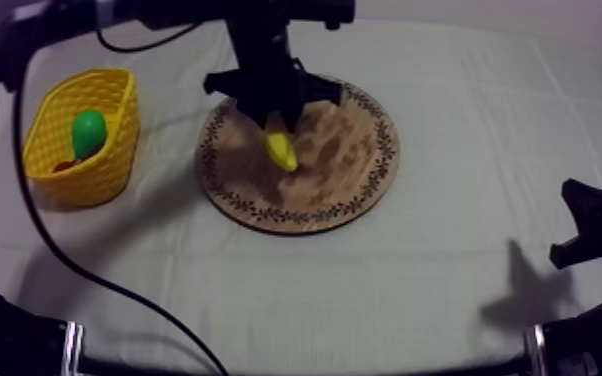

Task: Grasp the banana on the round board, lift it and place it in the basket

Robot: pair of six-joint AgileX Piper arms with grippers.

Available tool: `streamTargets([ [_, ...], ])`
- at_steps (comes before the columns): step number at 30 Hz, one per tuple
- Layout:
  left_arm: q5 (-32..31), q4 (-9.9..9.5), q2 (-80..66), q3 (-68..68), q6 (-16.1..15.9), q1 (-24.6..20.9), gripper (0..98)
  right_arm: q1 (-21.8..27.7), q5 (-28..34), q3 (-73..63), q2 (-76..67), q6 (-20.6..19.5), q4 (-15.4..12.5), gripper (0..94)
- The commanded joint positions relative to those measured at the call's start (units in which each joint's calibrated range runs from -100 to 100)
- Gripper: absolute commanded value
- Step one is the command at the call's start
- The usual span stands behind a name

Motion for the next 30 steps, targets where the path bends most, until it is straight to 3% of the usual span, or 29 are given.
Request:
streamTargets([
  [1, 0.1, -0.14, -5.8, 3.0, -0.6, -0.2, 19.8, 0.0, 0.0, 0.0, 0.0, 0.0, 0.0, 0.3],
  [14, 7.3, 0.03, -26.3, 13.4, -5.7, -5.0, 23.0, 0.0, 0.0, 0.0, 0.0, 0.0, 0.0, 0.3],
  [30, 8.1, -5.96, -35.7, 11.8, -10.4, -17.1, 24.2, 0.0, 0.0, 0.0, 0.0, 0.0, 0.0, 0.3],
])
